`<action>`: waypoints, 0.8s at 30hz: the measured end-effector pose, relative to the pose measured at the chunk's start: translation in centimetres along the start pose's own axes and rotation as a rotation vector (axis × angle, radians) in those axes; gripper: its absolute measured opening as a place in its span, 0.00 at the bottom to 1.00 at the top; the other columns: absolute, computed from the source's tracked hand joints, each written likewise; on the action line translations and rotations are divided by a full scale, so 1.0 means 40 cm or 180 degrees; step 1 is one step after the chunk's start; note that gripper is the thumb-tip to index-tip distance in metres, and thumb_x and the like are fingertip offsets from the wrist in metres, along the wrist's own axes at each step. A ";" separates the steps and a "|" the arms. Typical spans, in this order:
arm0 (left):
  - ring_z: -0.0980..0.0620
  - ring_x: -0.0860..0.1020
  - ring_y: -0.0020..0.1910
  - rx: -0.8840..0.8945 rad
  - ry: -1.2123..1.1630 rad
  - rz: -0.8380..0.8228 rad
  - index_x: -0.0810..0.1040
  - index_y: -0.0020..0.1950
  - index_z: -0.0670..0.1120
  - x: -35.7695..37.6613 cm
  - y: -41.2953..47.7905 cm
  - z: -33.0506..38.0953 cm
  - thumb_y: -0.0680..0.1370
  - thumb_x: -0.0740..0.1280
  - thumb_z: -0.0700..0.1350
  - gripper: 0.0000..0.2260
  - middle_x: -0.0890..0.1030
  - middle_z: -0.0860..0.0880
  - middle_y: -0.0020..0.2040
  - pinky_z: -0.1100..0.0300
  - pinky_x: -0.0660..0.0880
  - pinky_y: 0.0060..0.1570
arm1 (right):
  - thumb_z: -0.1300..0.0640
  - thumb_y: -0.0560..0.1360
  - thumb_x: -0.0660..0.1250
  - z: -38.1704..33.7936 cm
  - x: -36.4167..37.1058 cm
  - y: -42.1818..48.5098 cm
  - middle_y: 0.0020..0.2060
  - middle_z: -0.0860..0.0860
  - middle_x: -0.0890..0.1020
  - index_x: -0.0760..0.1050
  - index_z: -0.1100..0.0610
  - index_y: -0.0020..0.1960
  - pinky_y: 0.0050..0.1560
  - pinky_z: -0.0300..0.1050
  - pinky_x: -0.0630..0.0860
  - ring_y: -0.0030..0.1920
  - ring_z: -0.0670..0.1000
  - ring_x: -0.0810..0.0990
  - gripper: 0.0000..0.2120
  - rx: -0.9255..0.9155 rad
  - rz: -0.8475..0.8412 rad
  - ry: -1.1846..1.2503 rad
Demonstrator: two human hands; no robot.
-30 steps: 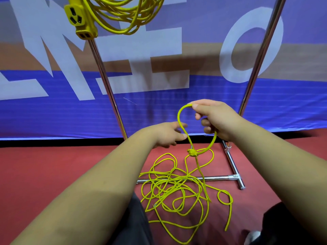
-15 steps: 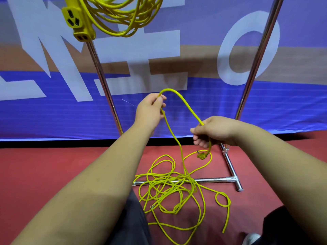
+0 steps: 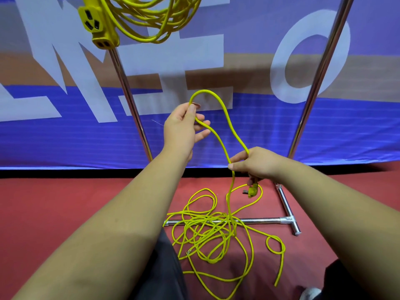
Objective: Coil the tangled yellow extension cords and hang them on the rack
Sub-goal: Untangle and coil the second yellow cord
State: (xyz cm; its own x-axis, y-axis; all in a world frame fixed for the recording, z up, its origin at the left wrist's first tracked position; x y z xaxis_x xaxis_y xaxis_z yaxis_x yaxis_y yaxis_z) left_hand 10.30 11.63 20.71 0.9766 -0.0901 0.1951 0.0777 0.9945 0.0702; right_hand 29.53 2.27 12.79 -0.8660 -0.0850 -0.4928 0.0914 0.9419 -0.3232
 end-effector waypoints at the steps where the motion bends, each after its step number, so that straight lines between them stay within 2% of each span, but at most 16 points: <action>1: 0.45 0.86 0.45 -0.0066 -0.0054 -0.0003 0.83 0.57 0.47 -0.002 -0.001 -0.004 0.86 0.63 0.49 0.10 0.81 0.45 0.44 0.49 0.85 0.45 | 0.50 0.77 0.77 0.000 0.004 0.006 0.31 0.52 0.75 0.84 0.56 0.50 0.36 0.49 0.81 0.26 0.53 0.78 0.10 -0.0033 0.0012 -0.0056; 4: 0.44 0.86 0.47 -0.0287 -0.0258 0.0011 0.81 0.60 0.45 -0.018 0.011 -0.024 0.86 0.62 0.50 0.12 0.82 0.44 0.47 0.52 0.84 0.45 | 0.50 0.76 0.78 -0.004 0.003 0.013 0.33 0.55 0.79 0.81 0.60 0.42 0.32 0.47 0.79 0.29 0.56 0.75 0.14 -0.0120 0.0066 -0.0016; 6: 0.43 0.86 0.49 -0.0571 -0.0322 0.0011 0.77 0.64 0.42 -0.023 0.021 -0.053 0.87 0.60 0.53 0.17 0.82 0.43 0.50 0.54 0.84 0.45 | 0.49 0.75 0.79 -0.006 -0.003 0.011 0.34 0.56 0.80 0.82 0.60 0.40 0.30 0.46 0.74 0.29 0.56 0.73 0.15 -0.0095 0.0113 0.0207; 7: 0.43 0.86 0.49 -0.0803 -0.0109 0.0005 0.74 0.66 0.42 -0.024 0.023 -0.078 0.87 0.57 0.56 0.19 0.83 0.43 0.51 0.53 0.84 0.44 | 0.48 0.74 0.79 -0.007 -0.009 0.011 0.33 0.55 0.81 0.82 0.59 0.40 0.31 0.45 0.72 0.27 0.56 0.72 0.15 -0.0056 0.0183 0.0339; 9: 0.43 0.86 0.46 -0.1295 0.0994 -0.0234 0.72 0.64 0.44 -0.020 -0.002 -0.132 0.87 0.54 0.57 0.18 0.83 0.43 0.54 0.53 0.82 0.43 | 0.47 0.74 0.79 -0.016 -0.025 0.006 0.30 0.52 0.79 0.84 0.59 0.41 0.32 0.45 0.68 0.25 0.54 0.68 0.15 0.0039 0.0399 0.0740; 10: 0.44 0.84 0.45 -0.1507 0.1697 -0.0636 0.72 0.64 0.45 -0.012 -0.023 -0.169 0.87 0.56 0.54 0.15 0.83 0.43 0.58 0.53 0.79 0.44 | 0.47 0.73 0.80 -0.022 -0.034 0.006 0.30 0.52 0.77 0.84 0.59 0.42 0.31 0.45 0.67 0.25 0.53 0.66 0.15 0.0075 0.0517 0.1006; 11: 0.44 0.83 0.47 -0.1635 0.2374 -0.1269 0.73 0.67 0.46 0.002 -0.049 -0.212 0.86 0.59 0.50 0.13 0.82 0.43 0.62 0.53 0.77 0.46 | 0.49 0.73 0.80 -0.029 -0.044 0.005 0.31 0.53 0.77 0.83 0.61 0.42 0.30 0.45 0.64 0.26 0.52 0.63 0.15 0.0093 0.0631 0.1262; 12: 0.45 0.82 0.50 -0.1715 0.2872 -0.2046 0.72 0.72 0.48 0.022 -0.085 -0.258 0.84 0.63 0.46 0.16 0.80 0.44 0.66 0.52 0.75 0.49 | 0.51 0.74 0.79 -0.035 -0.055 0.003 0.32 0.53 0.76 0.83 0.61 0.42 0.29 0.44 0.62 0.26 0.52 0.62 0.13 0.0107 0.0731 0.1472; 14: 0.46 0.80 0.61 -0.1925 0.3220 -0.3349 0.67 0.77 0.57 0.056 -0.169 -0.334 0.81 0.67 0.45 0.25 0.79 0.49 0.69 0.52 0.71 0.54 | 0.55 0.75 0.79 -0.041 -0.073 -0.004 0.31 0.52 0.76 0.83 0.62 0.45 0.28 0.43 0.58 0.26 0.49 0.61 0.10 0.0157 0.0862 0.1734; 15: 0.47 0.79 0.62 -0.1967 0.3221 -0.3613 0.67 0.76 0.59 0.070 -0.200 -0.352 0.82 0.68 0.45 0.24 0.80 0.52 0.68 0.52 0.71 0.56 | 0.57 0.75 0.78 -0.039 -0.079 -0.007 0.30 0.51 0.75 0.83 0.63 0.47 0.27 0.43 0.58 0.25 0.49 0.61 0.09 0.0203 0.0886 0.1794; 16: 0.48 0.79 0.60 -0.1868 0.3249 -0.3656 0.70 0.73 0.58 0.084 -0.214 -0.361 0.83 0.67 0.46 0.20 0.80 0.52 0.65 0.53 0.72 0.56 | 0.58 0.76 0.78 -0.032 -0.083 -0.008 0.30 0.51 0.74 0.83 0.64 0.49 0.26 0.42 0.57 0.25 0.48 0.61 0.09 0.0258 0.0908 0.1816; 18: 0.49 0.81 0.54 -0.1435 0.3341 -0.3467 0.76 0.64 0.48 0.109 -0.213 -0.356 0.86 0.63 0.48 0.09 0.83 0.49 0.61 0.55 0.73 0.50 | 0.60 0.77 0.76 -0.016 -0.086 -0.006 0.30 0.52 0.73 0.82 0.64 0.48 0.24 0.40 0.57 0.24 0.47 0.61 0.07 0.0387 0.0961 0.1884; 20: 0.48 0.81 0.48 -0.1296 0.3289 -0.3241 0.76 0.54 0.44 0.116 -0.200 -0.342 0.87 0.59 0.47 0.09 0.86 0.46 0.53 0.57 0.71 0.40 | 0.61 0.78 0.73 0.001 -0.094 0.001 0.32 0.53 0.71 0.78 0.61 0.46 0.24 0.40 0.58 0.24 0.48 0.61 0.05 0.0515 0.1071 0.2023; 22: 0.45 0.81 0.44 -0.1158 0.3431 -0.2964 0.75 0.53 0.42 0.106 -0.177 -0.314 0.87 0.58 0.46 0.10 0.84 0.46 0.43 0.56 0.73 0.38 | 0.60 0.77 0.70 0.015 -0.120 0.003 0.33 0.55 0.70 0.74 0.59 0.46 0.26 0.42 0.63 0.25 0.50 0.63 0.05 0.0574 0.1311 0.1997; 24: 0.43 0.80 0.41 -0.0409 0.4193 -0.2528 0.74 0.58 0.42 0.090 -0.137 -0.256 0.87 0.59 0.47 0.09 0.82 0.44 0.44 0.54 0.75 0.41 | 0.62 0.78 0.65 0.028 -0.154 -0.001 0.34 0.56 0.70 0.72 0.59 0.46 0.29 0.46 0.69 0.27 0.53 0.67 0.03 0.0567 0.1577 0.1979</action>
State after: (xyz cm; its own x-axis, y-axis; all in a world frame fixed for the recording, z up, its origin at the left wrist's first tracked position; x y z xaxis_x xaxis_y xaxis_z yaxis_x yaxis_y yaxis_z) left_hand 15.43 6.40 11.03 0.1504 -0.5400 -0.8281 0.5942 0.7188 -0.3608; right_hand 35.41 2.40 14.94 -0.8144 0.5732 -0.0906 0.5669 0.7527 -0.3348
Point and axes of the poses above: each hand's wrist, its own y-axis towards the middle knuckle, its own x-axis out of the palm, z = x × y, the point moved 7 cm from there along y, towards the middle knuckle
